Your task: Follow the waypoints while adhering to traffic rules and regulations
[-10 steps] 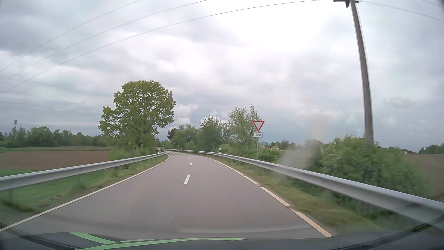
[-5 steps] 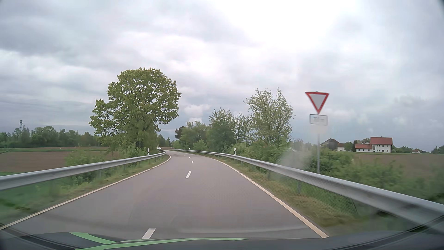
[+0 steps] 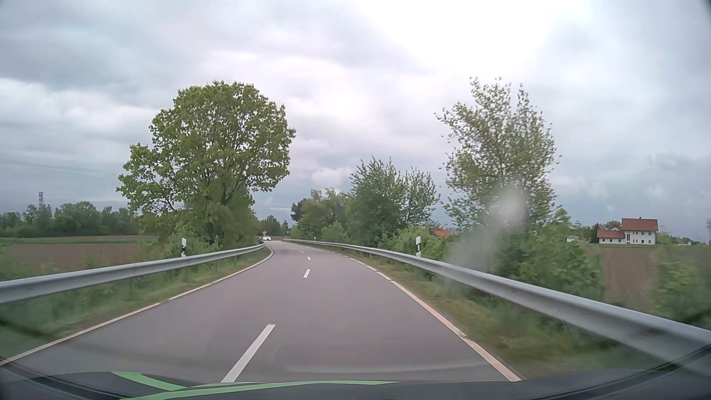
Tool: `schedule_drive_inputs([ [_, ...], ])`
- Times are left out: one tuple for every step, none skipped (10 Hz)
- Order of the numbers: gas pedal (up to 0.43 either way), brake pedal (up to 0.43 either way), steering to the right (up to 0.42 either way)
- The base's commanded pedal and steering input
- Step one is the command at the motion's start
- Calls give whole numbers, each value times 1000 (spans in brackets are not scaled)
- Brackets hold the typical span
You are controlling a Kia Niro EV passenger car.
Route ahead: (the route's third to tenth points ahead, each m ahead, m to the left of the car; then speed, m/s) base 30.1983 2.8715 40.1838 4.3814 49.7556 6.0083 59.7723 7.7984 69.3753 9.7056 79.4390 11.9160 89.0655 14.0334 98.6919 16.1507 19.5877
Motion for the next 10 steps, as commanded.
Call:
schedule_drive_inputs([
  [0,0,-24],
  [0,0,-24],
  [0,0,-24],
  [0,0,-24],
  [0,0,-24],
  [0,0,-25],
  [0,0,-25],
  [0,0,-25],
  [0,0,-25],
  [0,0,-25],
])
